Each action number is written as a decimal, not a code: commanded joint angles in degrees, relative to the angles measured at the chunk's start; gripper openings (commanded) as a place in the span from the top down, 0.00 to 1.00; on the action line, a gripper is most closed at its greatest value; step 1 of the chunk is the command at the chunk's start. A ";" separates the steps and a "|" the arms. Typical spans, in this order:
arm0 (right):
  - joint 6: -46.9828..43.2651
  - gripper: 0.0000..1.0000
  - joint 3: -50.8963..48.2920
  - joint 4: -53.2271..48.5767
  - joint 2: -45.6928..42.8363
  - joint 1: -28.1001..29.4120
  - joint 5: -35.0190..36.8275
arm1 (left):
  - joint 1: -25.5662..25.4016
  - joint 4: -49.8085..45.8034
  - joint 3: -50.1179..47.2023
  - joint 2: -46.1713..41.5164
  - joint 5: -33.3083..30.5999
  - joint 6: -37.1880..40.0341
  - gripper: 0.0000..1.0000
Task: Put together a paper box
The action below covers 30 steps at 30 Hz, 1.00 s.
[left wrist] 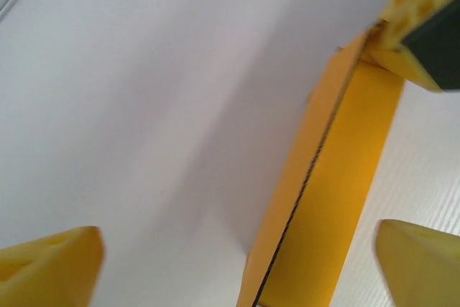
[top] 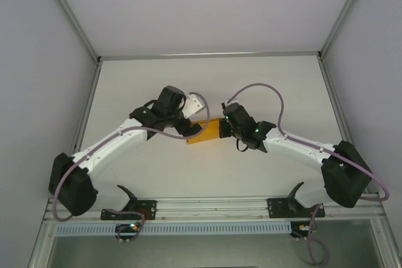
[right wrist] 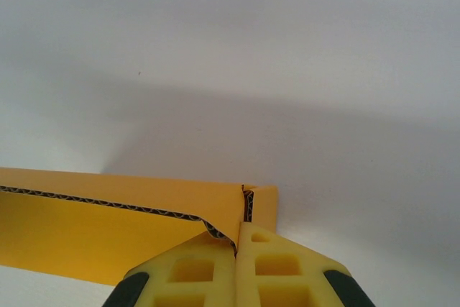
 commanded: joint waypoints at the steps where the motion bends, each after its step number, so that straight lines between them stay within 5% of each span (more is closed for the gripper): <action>1: 1.96 1.00 -0.49 -14.43 4.24 0.79 -0.45 | 1.06 -5.40 -1.40 -3.66 -5.74 -11.94 0.12; 4: 1.03 1.00 0.40 -14.77 4.97 0.98 -0.92 | 2.59 -6.18 -2.45 -3.54 -3.97 -12.97 0.22; 8: 0.85 1.00 1.51 -16.52 5.94 0.98 -0.91 | 6.59 -9.52 0.44 0.49 2.92 -15.56 0.50; 12: 0.54 1.00 1.66 -16.07 6.37 0.90 -1.55 | 7.30 -11.19 2.22 3.86 4.12 -14.96 0.60; 20: 0.19 1.00 2.47 -17.37 7.36 0.97 -1.82 | 7.36 -9.78 1.51 4.54 6.12 -13.77 0.67; 24: -0.39 1.00 3.14 -18.00 7.71 0.93 -2.19 | 7.57 -8.64 0.26 2.35 7.32 -12.73 0.59; 30: -1.53 1.00 4.28 -18.63 8.71 0.89 -2.74 | 11.22 -5.21 -1.94 0.35 17.20 -8.43 0.50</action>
